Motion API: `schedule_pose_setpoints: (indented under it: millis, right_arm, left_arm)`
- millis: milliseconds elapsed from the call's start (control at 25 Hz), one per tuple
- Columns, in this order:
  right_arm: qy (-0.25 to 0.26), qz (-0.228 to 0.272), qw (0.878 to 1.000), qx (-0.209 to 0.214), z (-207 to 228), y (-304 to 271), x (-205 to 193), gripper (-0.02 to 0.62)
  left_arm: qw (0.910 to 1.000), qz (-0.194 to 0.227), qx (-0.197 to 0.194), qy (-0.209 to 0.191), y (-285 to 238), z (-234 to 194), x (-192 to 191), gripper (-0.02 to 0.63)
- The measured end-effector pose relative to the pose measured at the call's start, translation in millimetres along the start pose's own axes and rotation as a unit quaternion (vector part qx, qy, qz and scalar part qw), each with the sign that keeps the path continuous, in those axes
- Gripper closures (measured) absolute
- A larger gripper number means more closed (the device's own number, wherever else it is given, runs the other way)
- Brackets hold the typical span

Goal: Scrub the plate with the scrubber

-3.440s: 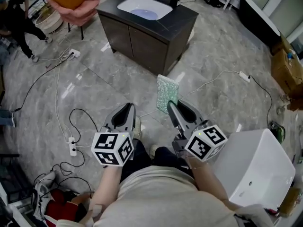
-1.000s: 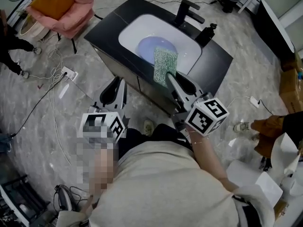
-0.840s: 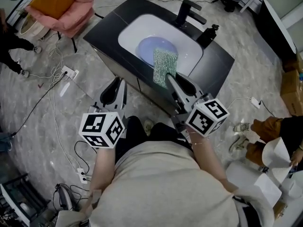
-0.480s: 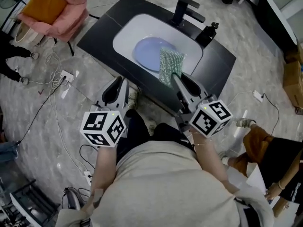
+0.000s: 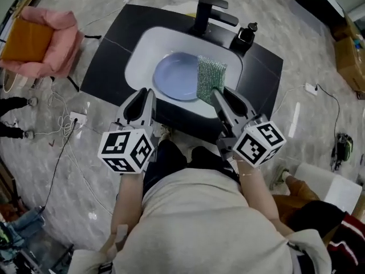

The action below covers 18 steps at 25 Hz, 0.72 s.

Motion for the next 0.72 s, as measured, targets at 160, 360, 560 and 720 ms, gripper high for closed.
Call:
schedule_pose_setpoints:
  millis: [160,360,560,720]
  right_arm:
    - [-0.009,0.028,0.999,-0.046,5,-22,11,0.514]
    - [-0.013,0.045,0.995,-0.085,9,-49,15,0.514]
    - [-0.018,0.057,0.990,-0.131,17,-66,12,0.514]
    - [-0.017,0.055,0.984,-0.166,26,-74,9,0.514]
  left_arm:
    - [0.9993,-0.017,-0.030,-0.012,-33,-24,21,0.560]
    - [0.9968,-0.046,-0.062,-0.021,-68,-54,33,0.560]
    - [0.9888,-0.092,-0.114,-0.031,-105,-67,29,0.560]
    - [0.9812,-0.133,-0.136,-0.034,-132,-75,19,0.560]
Point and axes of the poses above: the fingertips, and each gripper's own axes: y backward along the fingers, z to its right, x out of its top, the point moved 2 cm from there along y, backward along the fingers, and after that the axes turned 2 degrees about z, right-handed, at the moved point
